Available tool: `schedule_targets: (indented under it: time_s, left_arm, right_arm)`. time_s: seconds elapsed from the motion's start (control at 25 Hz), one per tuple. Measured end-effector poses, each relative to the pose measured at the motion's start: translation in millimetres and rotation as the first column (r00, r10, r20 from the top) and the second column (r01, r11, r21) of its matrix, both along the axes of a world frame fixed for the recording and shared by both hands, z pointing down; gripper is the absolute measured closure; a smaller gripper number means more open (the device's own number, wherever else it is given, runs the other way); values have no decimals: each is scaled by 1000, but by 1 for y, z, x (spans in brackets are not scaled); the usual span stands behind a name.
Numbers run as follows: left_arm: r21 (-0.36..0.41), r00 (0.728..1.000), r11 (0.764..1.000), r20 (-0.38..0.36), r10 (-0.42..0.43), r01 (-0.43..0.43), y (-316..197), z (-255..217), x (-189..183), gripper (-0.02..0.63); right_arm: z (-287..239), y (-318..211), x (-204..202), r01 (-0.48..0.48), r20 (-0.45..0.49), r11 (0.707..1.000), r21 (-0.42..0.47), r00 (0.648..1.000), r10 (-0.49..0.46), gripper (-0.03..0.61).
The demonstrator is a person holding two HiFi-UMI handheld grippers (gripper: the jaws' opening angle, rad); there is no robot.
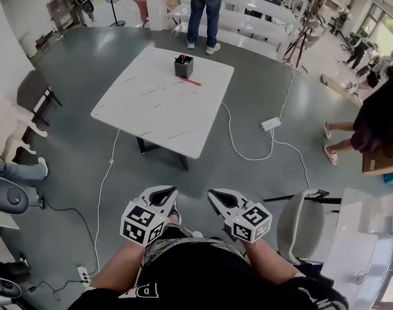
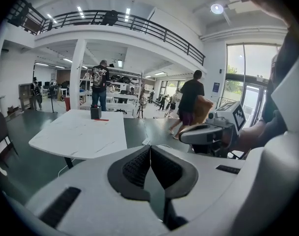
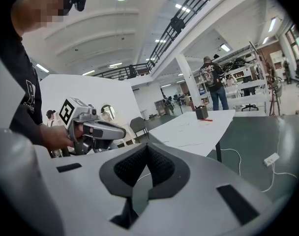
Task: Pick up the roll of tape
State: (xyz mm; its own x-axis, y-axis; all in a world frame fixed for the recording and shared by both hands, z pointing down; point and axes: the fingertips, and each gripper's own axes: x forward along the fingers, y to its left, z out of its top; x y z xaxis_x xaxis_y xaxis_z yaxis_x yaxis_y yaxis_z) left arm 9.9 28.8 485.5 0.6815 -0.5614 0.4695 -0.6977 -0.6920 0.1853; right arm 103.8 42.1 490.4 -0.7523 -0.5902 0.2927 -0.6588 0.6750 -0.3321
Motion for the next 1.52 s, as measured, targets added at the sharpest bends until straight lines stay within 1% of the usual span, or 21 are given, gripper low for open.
schedule_targets:
  time_s: [0.2,0.48,0.6,0.76,1.16,1.36,1.52]
  left_arm:
    - [24,1000,1000,-25,-5,6,-39,-6,-6,595]
    - [1,1000,1000,-13,-17,17,-98,0,-35,595]
    - [9,1000,1000,-22,-16,16,-133,-6,-44,595]
    - [25,999,1000,-32,12,-11,-176,-12,-55,595]
    - [24,996,996,-35,82,-81,-267,6,-99,595]
    - [27,993,993,-40,114,-113,-304,12,-111,595]
    - [12,989,991,-47,137,-137,-315,17,-114,595]
  right_arm:
    - [-6,-36,-8,7,-20,1000,21,1000,-6,575]
    - [-11,-100,-27,10,-53,1000,19,999,-9,575]
    - [-15,-129,-36,3,-65,1000,22,998,-2,575]
    - [-15,-167,-49,-18,-79,1000,22,997,20,575]
    - [3,-255,-84,-103,-118,995,9,988,103,575]
    - [5,-278,-92,-143,-138,990,-1,980,142,575]
    - [4,-285,-94,-166,-161,986,-8,974,163,575]
